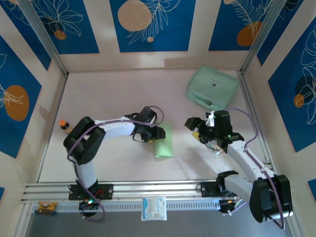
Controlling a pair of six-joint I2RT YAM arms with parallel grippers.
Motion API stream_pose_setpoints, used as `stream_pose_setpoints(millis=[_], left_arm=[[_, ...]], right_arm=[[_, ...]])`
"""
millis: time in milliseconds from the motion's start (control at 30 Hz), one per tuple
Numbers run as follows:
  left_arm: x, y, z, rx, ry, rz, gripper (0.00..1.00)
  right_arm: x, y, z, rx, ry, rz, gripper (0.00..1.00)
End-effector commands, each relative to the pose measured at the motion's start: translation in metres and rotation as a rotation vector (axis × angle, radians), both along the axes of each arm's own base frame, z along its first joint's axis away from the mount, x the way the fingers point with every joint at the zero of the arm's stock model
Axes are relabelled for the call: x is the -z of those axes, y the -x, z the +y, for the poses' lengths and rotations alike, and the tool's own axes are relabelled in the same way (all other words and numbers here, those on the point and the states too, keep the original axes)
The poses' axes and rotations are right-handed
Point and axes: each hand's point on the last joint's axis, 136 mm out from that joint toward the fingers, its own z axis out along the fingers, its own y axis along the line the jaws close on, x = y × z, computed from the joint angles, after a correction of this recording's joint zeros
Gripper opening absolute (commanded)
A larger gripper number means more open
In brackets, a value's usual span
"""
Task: Fold a paper plane with a square sheet of paper (pick it up from the middle)
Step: First fold the square sheet of paper in half at the center of the table.
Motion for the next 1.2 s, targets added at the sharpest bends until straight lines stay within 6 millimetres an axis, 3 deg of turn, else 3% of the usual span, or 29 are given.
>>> stream_pose_setpoints(millis=[0,333,1167], left_arm=[[-0.002,-0.004,0.012,0.001,-0.061,-0.013,0.54],[0.014,-0.001,0.022,0.004,-0.136,0.022,0.51],[0.048,0.007,0.037,0.087,-0.287,0.095,0.58]], right_arm=[[-0.009,-0.002,0.007,-0.04,-0.009,-0.016,0.89],[-0.006,-0.001,0.011,-0.054,-0.002,0.007,0.89],[0.001,0.001,0.01,-0.057,0.012,0.04,0.89]])
